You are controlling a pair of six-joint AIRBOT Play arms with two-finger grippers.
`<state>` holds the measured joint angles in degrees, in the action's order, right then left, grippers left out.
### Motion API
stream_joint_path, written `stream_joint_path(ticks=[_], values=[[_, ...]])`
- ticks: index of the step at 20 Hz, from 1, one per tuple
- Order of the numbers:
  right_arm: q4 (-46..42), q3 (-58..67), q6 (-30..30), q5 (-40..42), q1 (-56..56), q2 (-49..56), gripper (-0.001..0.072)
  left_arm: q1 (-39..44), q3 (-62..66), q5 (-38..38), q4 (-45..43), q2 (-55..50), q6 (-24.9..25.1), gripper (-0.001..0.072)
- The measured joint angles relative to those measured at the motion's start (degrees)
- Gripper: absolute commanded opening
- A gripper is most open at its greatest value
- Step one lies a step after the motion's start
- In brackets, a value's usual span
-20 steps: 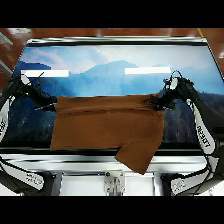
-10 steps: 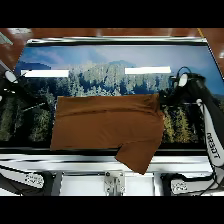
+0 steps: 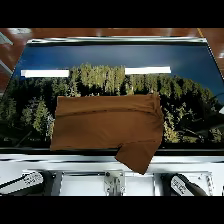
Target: Fold the shirts.
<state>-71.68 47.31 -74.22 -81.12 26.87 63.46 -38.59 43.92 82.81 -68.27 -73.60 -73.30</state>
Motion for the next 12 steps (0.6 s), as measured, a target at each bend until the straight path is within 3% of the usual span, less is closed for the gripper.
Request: stream_joint_path(ticks=[6,12], values=[[3.9,-8.1,4.0,3.8,3.1,-4.9,0.0617,-0.7,-10.0,-7.4,5.3,1.5,1.8,0.0518],[5.0,-9.3,4.8,6.1,3.5,-5.6,0.0617,0.0,-13.7,-9.4,7.7,0.5,2.0,0.0517]])
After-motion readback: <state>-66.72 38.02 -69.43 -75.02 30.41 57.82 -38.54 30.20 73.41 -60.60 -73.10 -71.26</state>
